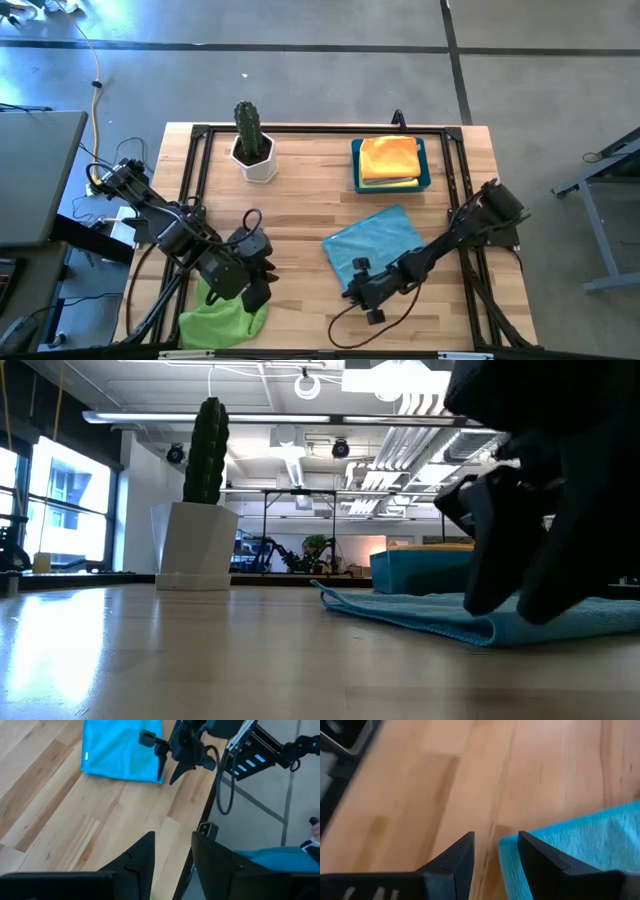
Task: Fold microfiber towels
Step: Fold the blue microfiber cloth
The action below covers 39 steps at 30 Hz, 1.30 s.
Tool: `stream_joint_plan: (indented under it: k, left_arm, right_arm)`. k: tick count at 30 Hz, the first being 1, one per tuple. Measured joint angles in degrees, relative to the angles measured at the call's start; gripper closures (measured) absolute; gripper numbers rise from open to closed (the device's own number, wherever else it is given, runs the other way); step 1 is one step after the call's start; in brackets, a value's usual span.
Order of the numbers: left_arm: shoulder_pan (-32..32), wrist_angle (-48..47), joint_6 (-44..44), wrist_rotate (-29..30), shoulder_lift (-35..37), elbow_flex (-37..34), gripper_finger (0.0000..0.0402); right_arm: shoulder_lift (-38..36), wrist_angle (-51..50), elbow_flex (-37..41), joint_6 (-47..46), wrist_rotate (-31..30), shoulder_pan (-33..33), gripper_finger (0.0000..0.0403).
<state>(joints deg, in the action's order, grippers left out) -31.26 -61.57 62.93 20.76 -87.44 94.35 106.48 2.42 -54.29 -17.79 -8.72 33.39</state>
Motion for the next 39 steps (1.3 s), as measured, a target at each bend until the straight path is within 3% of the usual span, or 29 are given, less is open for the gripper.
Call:
stream_joint_plan:
  k: [13, 24, 29, 36, 39]
  left_arm:
    - [-1.54, 0.16, -0.08, 0.82, 0.00, 0.00, 0.0284]
    - [-1.54, 0.12, -1.76, 0.84, 0.00, 0.00, 0.0284]
    - [-1.54, 0.12, -5.79, 0.67, 0.00, 0.00, 0.0284]
    - [-1.12, 0.12, -10.52, 0.64, 0.00, 0.00, 0.0284]
    - [-0.97, 0.11, -10.66, 0.64, 0.00, 0.00, 0.0284]
  right_arm:
    - [2.24, -5.47, -1.37, -2.98, -4.74, 0.09, 0.0268]
    - [2.31, -4.92, -1.28, -11.93, -5.71, 0.09, 0.0394]
    - [2.51, 2.01, -1.02, -19.59, -2.48, 0.41, 0.0394]
    - [2.45, 19.14, -1.05, -19.80, 3.16, 0.79, 0.0401]
    - [2.08, 20.62, -1.08, -19.82, 3.15, 0.77, 0.0401]
